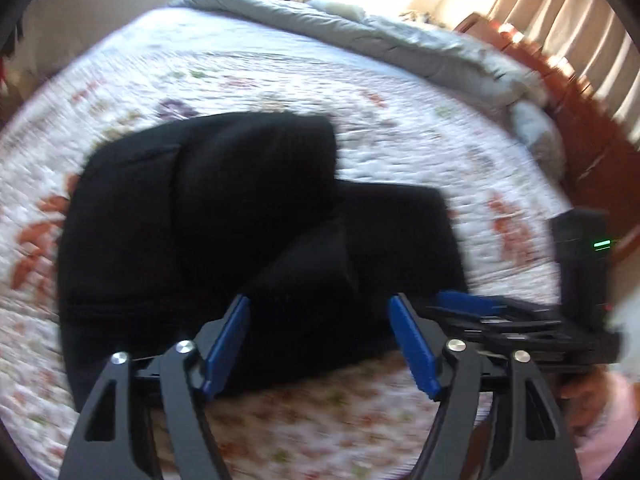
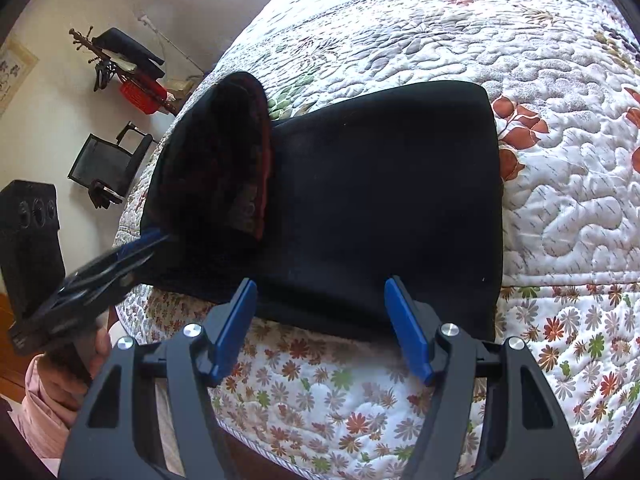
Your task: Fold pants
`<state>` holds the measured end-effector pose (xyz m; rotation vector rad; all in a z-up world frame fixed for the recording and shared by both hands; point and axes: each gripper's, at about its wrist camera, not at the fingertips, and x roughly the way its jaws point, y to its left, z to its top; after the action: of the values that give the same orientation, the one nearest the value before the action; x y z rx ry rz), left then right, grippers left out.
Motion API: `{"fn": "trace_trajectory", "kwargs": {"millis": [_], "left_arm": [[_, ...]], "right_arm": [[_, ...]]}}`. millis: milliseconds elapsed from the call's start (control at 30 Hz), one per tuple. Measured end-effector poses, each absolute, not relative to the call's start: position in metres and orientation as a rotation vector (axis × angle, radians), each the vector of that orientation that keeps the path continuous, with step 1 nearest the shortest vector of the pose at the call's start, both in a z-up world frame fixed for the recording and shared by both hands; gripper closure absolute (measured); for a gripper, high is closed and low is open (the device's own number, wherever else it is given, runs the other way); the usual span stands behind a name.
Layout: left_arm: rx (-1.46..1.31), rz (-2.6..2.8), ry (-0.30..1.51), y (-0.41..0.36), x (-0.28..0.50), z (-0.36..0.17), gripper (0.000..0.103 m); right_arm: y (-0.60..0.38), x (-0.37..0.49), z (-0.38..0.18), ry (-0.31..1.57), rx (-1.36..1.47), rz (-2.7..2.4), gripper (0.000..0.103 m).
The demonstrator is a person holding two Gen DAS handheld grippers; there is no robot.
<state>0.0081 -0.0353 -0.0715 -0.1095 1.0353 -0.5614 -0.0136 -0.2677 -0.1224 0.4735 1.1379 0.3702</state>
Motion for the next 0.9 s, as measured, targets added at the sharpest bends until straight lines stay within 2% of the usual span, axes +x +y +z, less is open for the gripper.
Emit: {"fn": "trace_trajectory", "kwargs": {"millis": [100, 167, 300, 367, 600, 900], "left_arm": [[-0.214, -0.637, 1.003, -0.018, -0.003, -0.049, 0.022], [-0.226, -0.596, 0.960, -0.002, -0.006, -0.037, 0.014], [-0.124, -0.333, 0.946, 0.039, 0.009, -0.033, 0.013], [-0.027, -0.190, 0.996, 0.050, 0.018, -0.046, 0.013], [0.061, -0.144, 1.137, 0.046, 0.034, -0.107, 0.010], [-0.006, -0.137, 1.095, 0.066, 0.031, -0.084, 0.009]], "right_arm": [[-0.269, -0.014, -0.122, 1.138, 0.479, 0.376, 0.037], [-0.269, -0.014, -0.122, 1.142, 0.480, 0.373, 0.037], [-0.266, -0.010, -0.116, 1.160, 0.477, 0.336, 0.036], [-0.264, -0.010, -0.111, 1.162, 0.477, 0.320, 0.032], [-0.247, -0.006, -0.117, 1.207, 0.352, 0.279, 0.031], [-0.225, 0.010, -0.072, 1.185, 0.383, 0.352, 0.031]]}}
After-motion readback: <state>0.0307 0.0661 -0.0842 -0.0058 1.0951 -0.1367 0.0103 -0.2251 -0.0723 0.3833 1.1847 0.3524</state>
